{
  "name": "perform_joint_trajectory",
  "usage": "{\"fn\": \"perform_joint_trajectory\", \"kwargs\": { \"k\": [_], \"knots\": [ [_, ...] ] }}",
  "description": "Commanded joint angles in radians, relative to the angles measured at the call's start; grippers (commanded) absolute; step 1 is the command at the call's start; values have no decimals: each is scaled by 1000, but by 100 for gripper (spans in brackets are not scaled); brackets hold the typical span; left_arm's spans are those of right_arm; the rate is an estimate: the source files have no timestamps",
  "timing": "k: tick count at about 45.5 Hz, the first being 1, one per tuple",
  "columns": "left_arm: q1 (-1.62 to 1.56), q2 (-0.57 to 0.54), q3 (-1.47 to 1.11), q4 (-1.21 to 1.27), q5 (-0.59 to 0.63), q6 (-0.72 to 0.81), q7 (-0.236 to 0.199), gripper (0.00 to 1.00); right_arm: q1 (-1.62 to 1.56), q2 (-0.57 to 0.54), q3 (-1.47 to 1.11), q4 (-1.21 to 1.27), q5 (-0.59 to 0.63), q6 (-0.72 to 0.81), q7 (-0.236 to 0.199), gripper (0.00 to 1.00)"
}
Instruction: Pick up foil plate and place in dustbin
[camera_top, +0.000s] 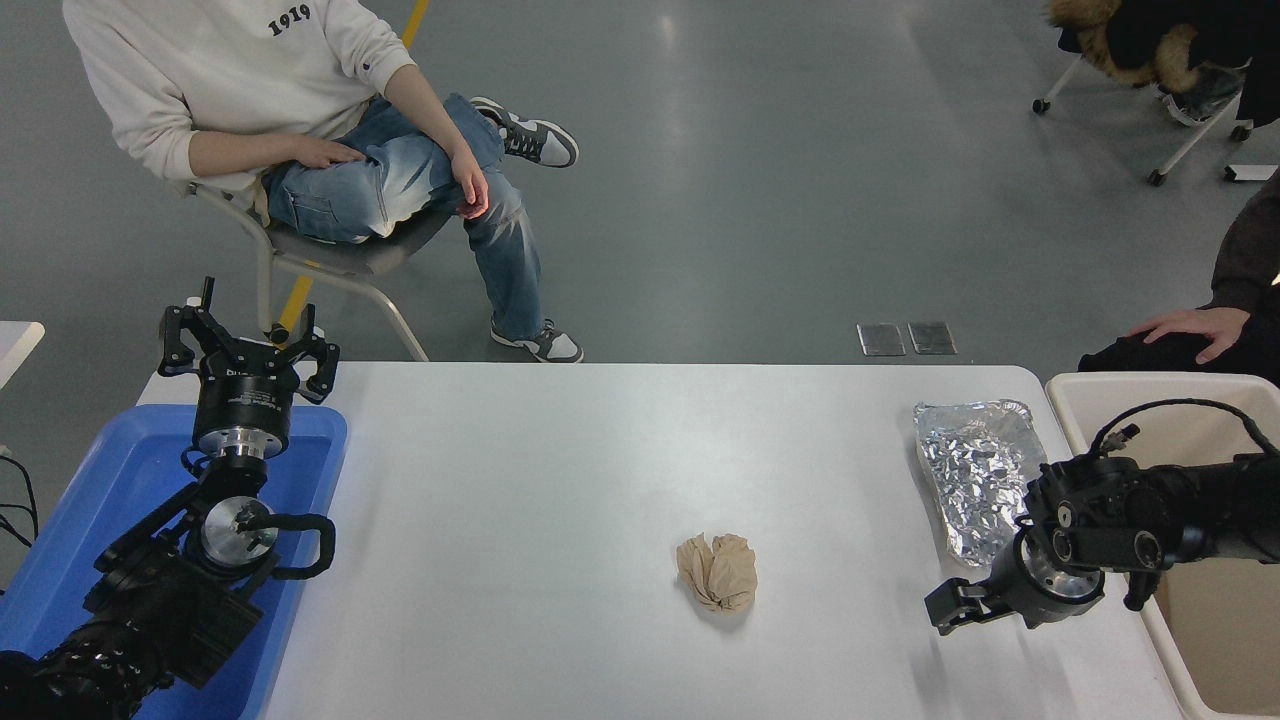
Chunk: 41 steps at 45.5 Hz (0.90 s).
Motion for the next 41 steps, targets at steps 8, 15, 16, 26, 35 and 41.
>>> {"fn": "perform_joint_trajectory", "kwargs": {
  "k": [8, 15, 16, 26, 35, 41],
  "knots": [
    [0, 0, 0, 0, 1, 0, 3, 99, -6, -13, -2, 4, 1, 1, -1, 100],
    [0, 0, 0, 0, 1, 0, 2, 99, -3, -13, 1, 5, 1, 1, -1, 100],
    [0, 0, 0, 0, 1, 0, 2, 99, -3, -13, 1, 7, 3, 1, -1, 100],
    [0, 0, 0, 0, 1, 0, 2, 99, 21, -27, -2, 23, 1, 8, -2, 100],
    [0, 0, 0, 0, 1, 0, 2, 99, 254, -130, -33, 129, 0, 143, -1, 100],
    [0, 0, 0, 0, 1, 0, 2, 99, 403, -237, -63, 178, -14, 192, -1, 100]
  ]
}}
